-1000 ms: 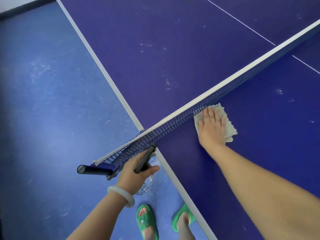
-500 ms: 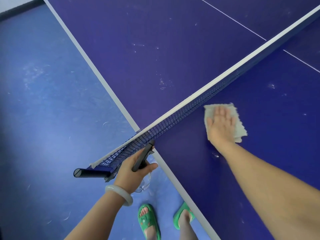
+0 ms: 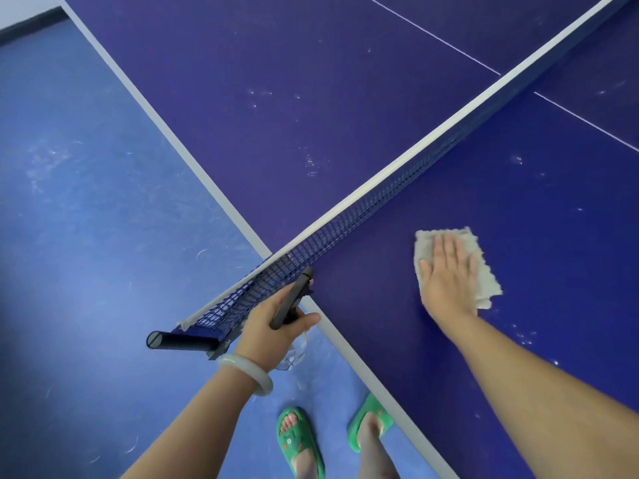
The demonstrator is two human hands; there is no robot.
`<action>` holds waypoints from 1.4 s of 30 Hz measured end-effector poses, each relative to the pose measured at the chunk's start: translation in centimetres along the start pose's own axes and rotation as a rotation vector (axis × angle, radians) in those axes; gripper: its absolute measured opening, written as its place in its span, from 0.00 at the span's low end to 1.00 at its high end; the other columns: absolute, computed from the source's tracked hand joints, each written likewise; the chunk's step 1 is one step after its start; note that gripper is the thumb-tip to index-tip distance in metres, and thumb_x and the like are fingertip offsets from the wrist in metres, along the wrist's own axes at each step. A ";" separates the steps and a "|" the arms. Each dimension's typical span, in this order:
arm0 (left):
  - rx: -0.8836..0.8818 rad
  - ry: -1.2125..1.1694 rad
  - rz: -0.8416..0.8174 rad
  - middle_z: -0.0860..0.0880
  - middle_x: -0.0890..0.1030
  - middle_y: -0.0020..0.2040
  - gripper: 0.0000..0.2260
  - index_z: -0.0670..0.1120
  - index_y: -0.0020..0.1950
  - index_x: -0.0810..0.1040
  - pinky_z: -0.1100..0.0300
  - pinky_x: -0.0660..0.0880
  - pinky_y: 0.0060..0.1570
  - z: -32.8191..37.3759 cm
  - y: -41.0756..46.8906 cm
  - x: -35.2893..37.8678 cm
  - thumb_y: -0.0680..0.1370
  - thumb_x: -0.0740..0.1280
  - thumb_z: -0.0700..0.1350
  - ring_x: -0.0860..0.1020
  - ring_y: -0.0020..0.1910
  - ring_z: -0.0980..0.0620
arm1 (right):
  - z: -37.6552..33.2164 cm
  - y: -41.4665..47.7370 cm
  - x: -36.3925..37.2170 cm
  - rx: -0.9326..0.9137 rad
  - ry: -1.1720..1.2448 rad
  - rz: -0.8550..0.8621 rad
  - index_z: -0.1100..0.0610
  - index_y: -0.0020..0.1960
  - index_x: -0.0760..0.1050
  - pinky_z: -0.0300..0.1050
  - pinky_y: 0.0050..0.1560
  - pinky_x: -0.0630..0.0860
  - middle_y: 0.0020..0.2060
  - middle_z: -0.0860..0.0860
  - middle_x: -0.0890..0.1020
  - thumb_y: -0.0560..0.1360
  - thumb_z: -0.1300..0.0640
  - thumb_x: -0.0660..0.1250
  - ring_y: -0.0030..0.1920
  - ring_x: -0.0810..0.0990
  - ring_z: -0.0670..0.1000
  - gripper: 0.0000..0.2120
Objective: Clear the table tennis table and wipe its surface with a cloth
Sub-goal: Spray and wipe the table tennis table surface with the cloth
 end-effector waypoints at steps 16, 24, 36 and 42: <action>0.043 -0.019 0.019 0.42 0.79 0.37 0.15 0.60 0.58 0.78 0.60 0.75 0.43 1.7 0.3 1.1 0.74 0.75 0.46 0.74 0.33 0.56 | -0.9 -2.3 0.7 -0.106 -0.011 0.050 0.60 0.79 0.52 0.55 0.77 0.45 0.79 0.54 0.56 0.83 0.48 0.43 0.79 0.52 0.54 0.28; 0.138 -0.087 0.092 0.44 0.79 0.36 0.16 0.61 0.58 0.78 0.61 0.76 0.44 4.3 2.4 2.8 0.74 0.75 0.46 0.77 0.34 0.52 | -6.3 -7.8 2.4 -0.383 -0.062 0.060 0.59 0.80 0.54 0.58 0.77 0.54 0.79 0.54 0.56 0.82 0.48 0.45 0.79 0.52 0.55 0.28; 0.175 -0.215 0.109 0.52 0.80 0.37 0.17 0.63 0.58 0.76 0.60 0.77 0.45 5.1 7.2 4.8 0.76 0.73 0.44 0.77 0.35 0.56 | -4.0 -7.1 2.2 -0.225 0.001 0.089 0.60 0.78 0.58 0.57 0.76 0.54 0.78 0.55 0.60 0.82 0.48 0.44 0.78 0.57 0.55 0.28; 0.151 -0.175 0.092 0.55 0.81 0.38 0.08 0.48 0.54 0.79 0.63 0.75 0.41 4.8 7.6 5.0 0.76 0.73 0.44 0.78 0.35 0.57 | -4.0 -6.9 2.0 -0.218 0.005 0.076 0.60 0.78 0.58 0.57 0.75 0.53 0.78 0.55 0.60 0.82 0.48 0.44 0.78 0.57 0.55 0.28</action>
Point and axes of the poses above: each hand's wrist, its own y-axis towards the middle knuckle, its own x-axis out of the palm, z = x × y, the point moved 2 cm from there along y, towards the middle knuckle
